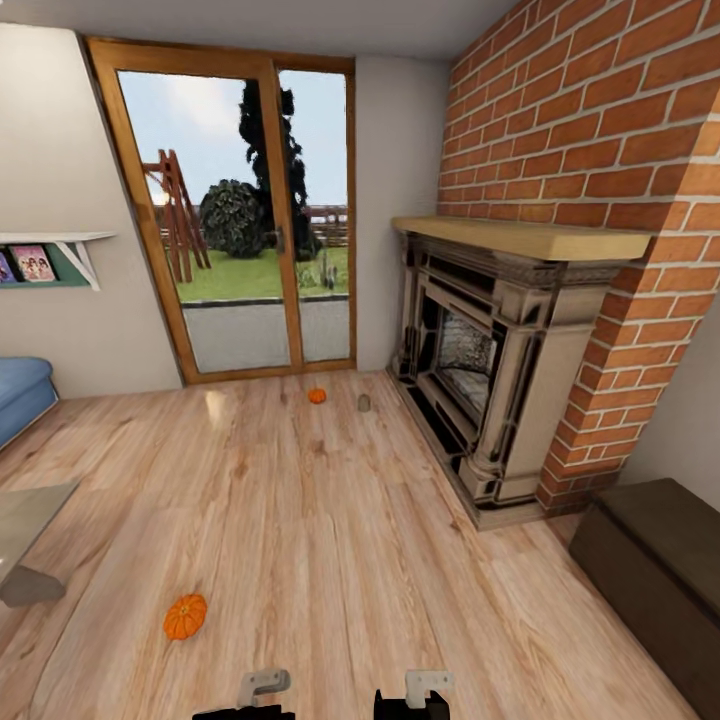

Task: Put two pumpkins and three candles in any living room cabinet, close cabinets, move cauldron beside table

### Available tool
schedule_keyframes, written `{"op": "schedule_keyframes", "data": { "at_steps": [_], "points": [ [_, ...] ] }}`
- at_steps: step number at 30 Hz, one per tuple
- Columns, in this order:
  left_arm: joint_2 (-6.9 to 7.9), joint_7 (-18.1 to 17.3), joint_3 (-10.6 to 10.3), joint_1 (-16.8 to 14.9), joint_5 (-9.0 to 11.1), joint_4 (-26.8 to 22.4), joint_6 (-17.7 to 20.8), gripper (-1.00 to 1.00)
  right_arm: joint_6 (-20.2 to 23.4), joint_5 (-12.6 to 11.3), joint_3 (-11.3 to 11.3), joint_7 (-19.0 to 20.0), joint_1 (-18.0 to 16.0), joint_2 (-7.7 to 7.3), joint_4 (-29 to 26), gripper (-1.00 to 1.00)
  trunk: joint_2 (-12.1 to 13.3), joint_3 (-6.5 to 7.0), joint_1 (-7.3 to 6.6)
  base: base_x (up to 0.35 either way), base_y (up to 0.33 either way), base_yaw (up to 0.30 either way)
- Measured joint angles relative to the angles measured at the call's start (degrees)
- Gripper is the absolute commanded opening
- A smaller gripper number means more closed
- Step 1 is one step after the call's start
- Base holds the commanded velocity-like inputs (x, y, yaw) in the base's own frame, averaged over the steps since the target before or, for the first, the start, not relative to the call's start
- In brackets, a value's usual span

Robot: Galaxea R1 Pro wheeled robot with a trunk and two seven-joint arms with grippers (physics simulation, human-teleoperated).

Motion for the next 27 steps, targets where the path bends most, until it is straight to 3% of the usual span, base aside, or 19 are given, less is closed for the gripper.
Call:
{"op": "schedule_keyframes", "data": {
  "at_steps": [27],
  "points": [
    [0.0, 0.0, 0.0, 0.0, -0.04, 0.0, 0.06, 1.0, 0.0, 0.0, -0.02, 0.0, 0.0, 0.0, 0.0, 1.0, 0.0, 0.0, 0.0, 0.254, 0.0, 0.0]
  ]
}}
